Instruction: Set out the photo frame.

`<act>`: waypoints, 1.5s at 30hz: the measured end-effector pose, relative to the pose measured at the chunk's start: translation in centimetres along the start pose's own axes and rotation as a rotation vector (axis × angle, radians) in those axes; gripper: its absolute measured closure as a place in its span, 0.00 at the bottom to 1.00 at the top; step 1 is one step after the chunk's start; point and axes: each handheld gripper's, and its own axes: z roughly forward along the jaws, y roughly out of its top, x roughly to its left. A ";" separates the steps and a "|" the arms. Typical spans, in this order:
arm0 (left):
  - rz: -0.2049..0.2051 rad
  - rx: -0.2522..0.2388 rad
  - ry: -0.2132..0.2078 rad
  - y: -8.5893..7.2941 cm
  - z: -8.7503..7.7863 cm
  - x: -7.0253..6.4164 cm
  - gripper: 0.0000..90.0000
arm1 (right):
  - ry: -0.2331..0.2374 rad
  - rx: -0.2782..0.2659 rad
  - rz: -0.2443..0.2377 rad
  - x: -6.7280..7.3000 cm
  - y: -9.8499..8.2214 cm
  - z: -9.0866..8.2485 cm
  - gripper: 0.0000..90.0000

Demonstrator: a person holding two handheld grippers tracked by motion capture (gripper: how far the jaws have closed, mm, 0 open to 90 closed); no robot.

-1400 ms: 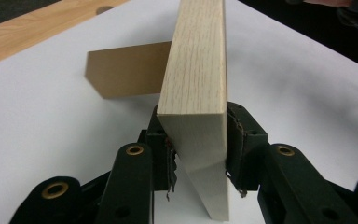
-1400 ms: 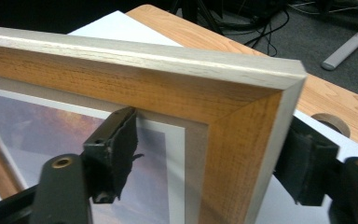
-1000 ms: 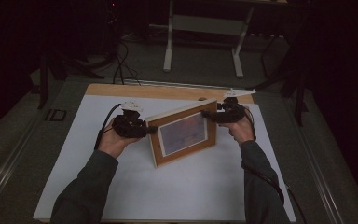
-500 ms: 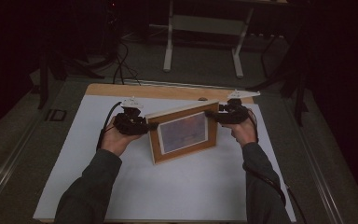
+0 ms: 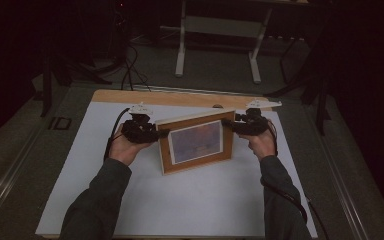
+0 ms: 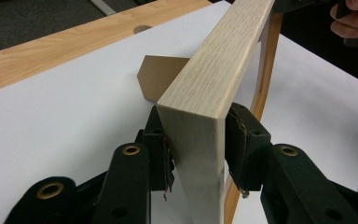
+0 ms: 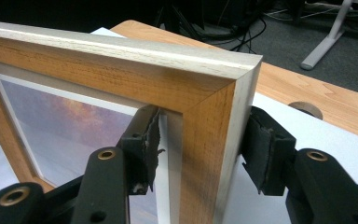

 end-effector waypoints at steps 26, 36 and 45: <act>-0.035 -0.038 0.012 -0.1 0.1 1.3 0.68 | -0.003 0.008 0.025 0.7 -0.3 -0.4 0.61; -0.079 -0.060 -0.010 -0.2 0.5 2.2 0.64 | -0.024 0.038 0.021 1.7 -0.9 -1.4 0.67; -0.088 -0.063 -0.033 -0.2 0.7 2.5 0.63 | -0.015 0.045 0.048 2.0 -1.5 -2.1 0.68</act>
